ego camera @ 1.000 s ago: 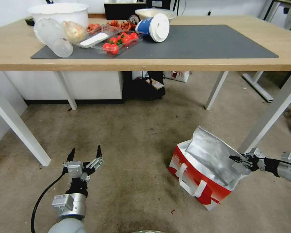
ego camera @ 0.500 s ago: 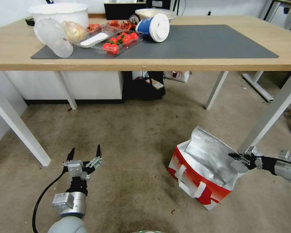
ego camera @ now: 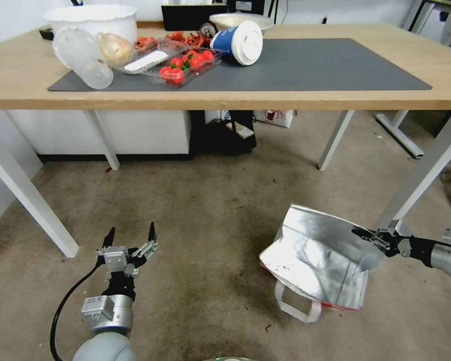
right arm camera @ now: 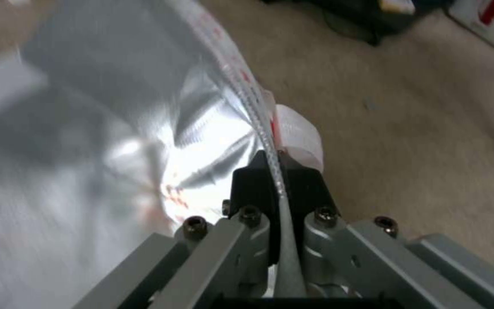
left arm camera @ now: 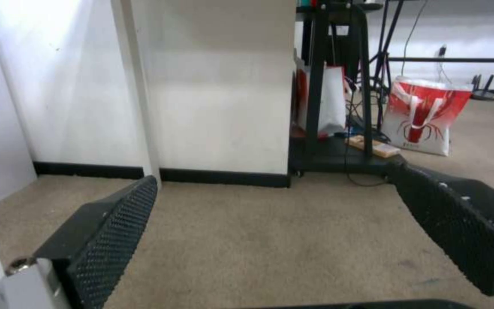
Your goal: Pick up the food delivery bag from the floor and place it on the table.
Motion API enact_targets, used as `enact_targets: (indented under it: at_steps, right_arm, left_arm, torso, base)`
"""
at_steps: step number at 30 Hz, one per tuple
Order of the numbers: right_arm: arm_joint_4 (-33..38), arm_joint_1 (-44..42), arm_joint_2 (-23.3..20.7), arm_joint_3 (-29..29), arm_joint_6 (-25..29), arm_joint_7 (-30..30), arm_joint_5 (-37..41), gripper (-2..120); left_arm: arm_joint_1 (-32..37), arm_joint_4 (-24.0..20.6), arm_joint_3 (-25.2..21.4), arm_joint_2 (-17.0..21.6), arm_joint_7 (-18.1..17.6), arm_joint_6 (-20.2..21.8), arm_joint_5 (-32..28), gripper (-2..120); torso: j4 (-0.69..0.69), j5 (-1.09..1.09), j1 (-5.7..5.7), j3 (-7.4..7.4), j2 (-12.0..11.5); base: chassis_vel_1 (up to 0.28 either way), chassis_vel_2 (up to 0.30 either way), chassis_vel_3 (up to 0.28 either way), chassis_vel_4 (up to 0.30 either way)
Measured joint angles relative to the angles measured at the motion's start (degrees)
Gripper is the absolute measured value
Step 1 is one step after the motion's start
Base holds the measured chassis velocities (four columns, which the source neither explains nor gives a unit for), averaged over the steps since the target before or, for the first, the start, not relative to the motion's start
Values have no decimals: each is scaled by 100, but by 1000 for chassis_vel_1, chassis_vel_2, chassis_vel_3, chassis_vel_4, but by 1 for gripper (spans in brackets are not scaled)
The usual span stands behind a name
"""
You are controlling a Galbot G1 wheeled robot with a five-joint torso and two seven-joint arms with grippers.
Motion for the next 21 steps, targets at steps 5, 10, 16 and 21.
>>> enact_targets:
  at_steps: [5,10,16,21]
  right_arm:
    - [617,-248,-217,144,-371,219,734,0]
    - [1142,-339,-425,214,-842,429,1637,0]
    - [1675,-410,-674,256,-1334,774,2677,0]
    - [2148,-470,-983,266,-1563,1189,3974,0]
  left_arm:
    - [0,-42,-11,21,-13,0,-57,100]
    - [-1,-77,-40,25,-23,0,-135,100]
    - [-16,-106,-88,55,-25,5,-232,100]
    - [-32,-129,-88,31,-27,23,-241,100]
  torso:
    - [2,0,0,0,0]
    - [2,-1,0,0,0]
    - [1,1,0,0,0]
    - [1,-1,0,0,0]
  base:
    - [0,0,0,0]
    - [0,0,0,0]
    - [0,0,0,0]
    - [0,0,0,0]
